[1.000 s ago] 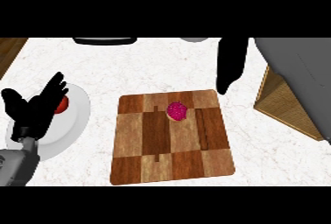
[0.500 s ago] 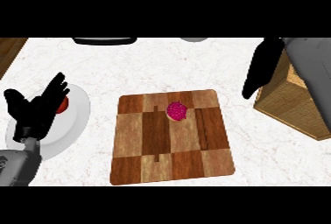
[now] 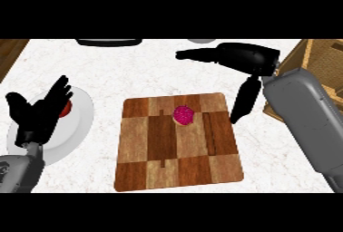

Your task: Pick the cupcake from the cutting board and place it in the basket

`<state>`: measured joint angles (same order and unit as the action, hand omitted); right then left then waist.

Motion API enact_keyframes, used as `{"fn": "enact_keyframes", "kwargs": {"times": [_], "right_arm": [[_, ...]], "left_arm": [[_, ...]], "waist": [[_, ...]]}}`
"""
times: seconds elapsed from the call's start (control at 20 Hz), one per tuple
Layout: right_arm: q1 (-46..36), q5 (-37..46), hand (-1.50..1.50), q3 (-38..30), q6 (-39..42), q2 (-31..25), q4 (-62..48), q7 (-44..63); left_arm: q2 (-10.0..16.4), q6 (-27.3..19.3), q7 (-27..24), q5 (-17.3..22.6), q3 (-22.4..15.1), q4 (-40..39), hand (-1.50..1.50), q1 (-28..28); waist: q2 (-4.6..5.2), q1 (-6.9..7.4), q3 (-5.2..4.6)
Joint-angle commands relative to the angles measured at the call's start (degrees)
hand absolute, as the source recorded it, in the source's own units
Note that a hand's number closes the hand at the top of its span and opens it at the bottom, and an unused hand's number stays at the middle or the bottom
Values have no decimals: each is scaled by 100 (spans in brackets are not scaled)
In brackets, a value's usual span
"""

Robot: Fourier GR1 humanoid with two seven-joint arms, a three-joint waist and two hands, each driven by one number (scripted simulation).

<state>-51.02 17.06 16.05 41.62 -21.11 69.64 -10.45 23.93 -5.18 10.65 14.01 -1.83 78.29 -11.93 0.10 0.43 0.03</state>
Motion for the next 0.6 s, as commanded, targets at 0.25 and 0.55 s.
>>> {"fn": "enact_keyframes", "kwargs": {"times": [0.25, 0.55], "right_arm": [[490, 630, -150, 11, -1007, 889, -954, -903], [57, 1341, -150, 120, -1214, 1189, -1750, -986]], "left_arm": [[-161, 27, 98, -201, 105, -108, 0, -212], [-144, 259, -83, -171, 412, -124, 0, -75]], "waist": [[8, 13, -1], [5, 22, -3]]}}
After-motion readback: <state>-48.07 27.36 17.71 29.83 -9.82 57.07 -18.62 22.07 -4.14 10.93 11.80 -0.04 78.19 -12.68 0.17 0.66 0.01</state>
